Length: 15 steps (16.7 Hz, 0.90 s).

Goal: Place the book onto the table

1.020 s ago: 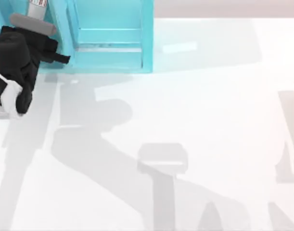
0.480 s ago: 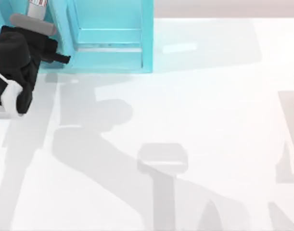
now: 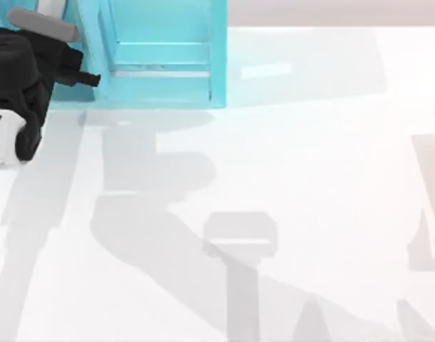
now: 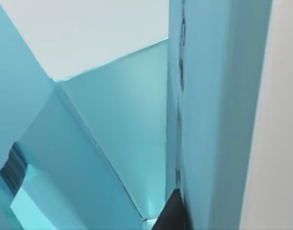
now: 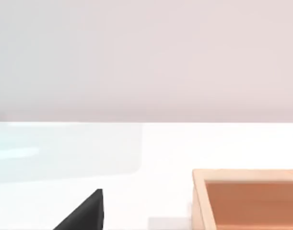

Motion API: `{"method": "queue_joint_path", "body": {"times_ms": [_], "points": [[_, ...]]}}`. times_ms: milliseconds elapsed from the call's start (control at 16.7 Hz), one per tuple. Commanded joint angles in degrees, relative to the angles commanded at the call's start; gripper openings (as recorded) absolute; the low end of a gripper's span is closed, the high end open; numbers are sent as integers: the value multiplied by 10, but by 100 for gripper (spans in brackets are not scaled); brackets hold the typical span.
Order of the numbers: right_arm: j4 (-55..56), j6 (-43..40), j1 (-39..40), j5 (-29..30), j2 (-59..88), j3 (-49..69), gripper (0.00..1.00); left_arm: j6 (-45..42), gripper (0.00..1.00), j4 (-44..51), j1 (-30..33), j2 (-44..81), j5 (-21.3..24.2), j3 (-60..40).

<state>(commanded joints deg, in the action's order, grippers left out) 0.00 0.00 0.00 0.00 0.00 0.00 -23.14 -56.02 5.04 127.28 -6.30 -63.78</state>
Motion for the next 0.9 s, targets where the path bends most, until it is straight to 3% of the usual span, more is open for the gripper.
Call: {"method": "queue_joint_path", "body": {"times_ms": [660, 900], "points": [[0, 0, 0, 0, 0, 0, 100, 2, 0, 288, 14, -484, -24, 190], [0, 0, 0, 0, 0, 0, 100, 4, 0, 364, 18, -605, -30, 237]]}}
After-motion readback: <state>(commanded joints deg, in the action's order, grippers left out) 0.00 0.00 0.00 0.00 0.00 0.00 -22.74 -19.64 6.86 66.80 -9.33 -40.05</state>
